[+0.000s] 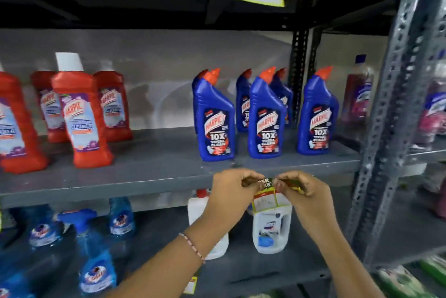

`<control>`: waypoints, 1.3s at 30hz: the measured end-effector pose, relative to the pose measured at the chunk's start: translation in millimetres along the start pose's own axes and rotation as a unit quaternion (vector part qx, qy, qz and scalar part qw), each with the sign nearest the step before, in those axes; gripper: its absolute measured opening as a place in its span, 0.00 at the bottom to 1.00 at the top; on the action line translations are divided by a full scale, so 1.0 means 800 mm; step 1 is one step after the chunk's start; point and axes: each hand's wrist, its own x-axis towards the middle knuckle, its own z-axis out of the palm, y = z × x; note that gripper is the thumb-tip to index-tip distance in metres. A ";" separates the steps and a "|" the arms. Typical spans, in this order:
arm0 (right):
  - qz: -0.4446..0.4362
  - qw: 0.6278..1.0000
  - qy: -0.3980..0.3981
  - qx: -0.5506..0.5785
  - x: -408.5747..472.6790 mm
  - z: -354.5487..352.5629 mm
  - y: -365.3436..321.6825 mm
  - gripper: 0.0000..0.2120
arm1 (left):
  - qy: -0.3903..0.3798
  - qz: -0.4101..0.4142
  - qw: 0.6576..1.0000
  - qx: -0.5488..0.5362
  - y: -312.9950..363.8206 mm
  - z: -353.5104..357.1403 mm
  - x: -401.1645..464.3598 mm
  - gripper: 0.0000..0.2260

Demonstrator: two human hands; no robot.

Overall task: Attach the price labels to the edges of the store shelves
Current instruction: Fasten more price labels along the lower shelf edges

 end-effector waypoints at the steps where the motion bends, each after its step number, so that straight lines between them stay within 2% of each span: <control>1: 0.000 1.000 0.010 -0.004 0.007 -0.001 0.007 0.05 | 0.014 0.011 0.999 0.030 0.003 0.009 0.004 0.06; 6: -0.008 0.998 0.050 -0.030 0.029 0.014 0.034 0.02 | 0.069 0.037 0.989 0.125 0.001 0.027 0.020 0.06; 11: -0.046 0.992 0.090 -0.079 0.032 0.026 0.048 0.03 | 0.073 0.080 0.977 0.181 -0.006 0.038 0.027 0.04; 14: -0.054 0.976 0.149 -0.152 0.038 0.025 0.054 0.10 | 0.098 0.081 0.967 0.219 -0.010 0.034 0.026 0.02; 17: -0.022 0.969 0.195 -0.149 0.044 0.020 0.050 0.19 | 0.123 0.091 0.962 0.226 -0.011 0.027 0.028 0.06; 19: -0.026 0.966 0.217 -0.136 0.042 0.022 0.049 0.19 | 0.113 0.124 0.961 0.222 -0.013 0.025 0.025 0.04; 21: -0.048 0.964 0.237 -0.110 0.033 0.025 0.054 0.14 | 0.096 0.154 0.960 0.214 -0.028 0.018 0.012 0.07; 24: -0.075 0.960 0.258 -0.078 0.006 0.038 0.084 0.11 | 0.054 0.131 0.974 0.177 -0.076 -0.013 -0.024 0.08; 26: -0.053 0.970 0.224 -0.075 -0.024 0.057 0.115 0.12 | 0.028 0.047 0.983 0.176 -0.136 -0.035 -0.056 0.06; 28: -0.006 0.987 0.139 -0.076 -0.064 0.090 0.150 0.12 | 0.008 -0.092 0.980 0.177 -0.212 -0.055 -0.095 0.06; 29: 0.009 0.993 0.089 -0.071 -0.086 0.109 0.167 0.13 | -0.010 -0.161 0.970 0.180 -0.251 -0.065 -0.116 0.07; 31: 0.020 0.998 -0.011 -0.064 -0.125 0.149 0.197 0.14 | -0.056 -0.248 0.945 0.205 -0.311 -0.080 -0.153 0.12; 33: 0.024 0.991 -0.107 -0.073 -0.158 0.185 0.220 0.14 | -0.116 -0.280 0.929 0.212 -0.347 -0.083 -0.180 0.16; 35: 0.023 0.978 -0.185 -0.094 -0.183 0.215 0.239 0.13 | -0.159 -0.274 0.921 0.226 -0.369 -0.076 -0.193 0.15; 39: 0.072 0.943 -0.292 -0.146 -0.220 0.258 0.271 0.12 | -0.132 -0.239 0.936 0.222 -0.406 -0.065 -0.196 0.06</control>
